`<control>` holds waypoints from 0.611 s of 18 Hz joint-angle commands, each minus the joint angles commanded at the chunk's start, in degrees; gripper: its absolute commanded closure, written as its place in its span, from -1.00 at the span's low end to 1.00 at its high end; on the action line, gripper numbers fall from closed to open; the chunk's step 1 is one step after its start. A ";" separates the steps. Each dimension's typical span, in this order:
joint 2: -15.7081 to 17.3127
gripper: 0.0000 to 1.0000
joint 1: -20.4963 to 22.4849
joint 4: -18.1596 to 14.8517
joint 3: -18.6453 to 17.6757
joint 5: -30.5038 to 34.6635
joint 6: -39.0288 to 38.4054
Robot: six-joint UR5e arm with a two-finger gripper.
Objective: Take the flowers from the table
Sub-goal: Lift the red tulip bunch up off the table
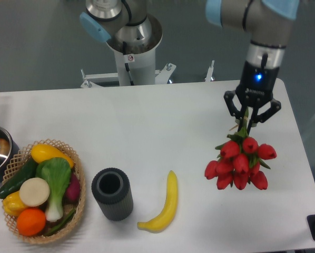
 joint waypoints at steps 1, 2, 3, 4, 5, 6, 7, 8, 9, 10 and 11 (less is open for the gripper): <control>0.44 0.49 -0.44 0.09 0.53 -2.37 -0.01; 0.44 0.49 -0.53 0.18 1.05 -4.74 -0.01; 0.36 0.49 -0.70 0.44 1.49 -7.64 -0.01; 0.18 0.49 -0.71 1.05 2.28 -10.80 -0.35; -0.08 0.49 -0.71 1.23 2.55 -13.27 -0.53; -0.26 0.49 -0.97 1.41 2.73 -16.60 -0.53; -0.43 0.49 -1.06 1.41 2.82 -18.02 -0.53; -0.43 0.49 -1.06 1.41 2.90 -18.91 -0.62; -0.35 0.49 -1.06 1.41 2.90 -19.18 -0.71; -0.35 0.49 -1.32 1.41 2.73 -19.27 -0.80; -0.43 0.49 -1.76 1.41 2.73 -19.27 -0.71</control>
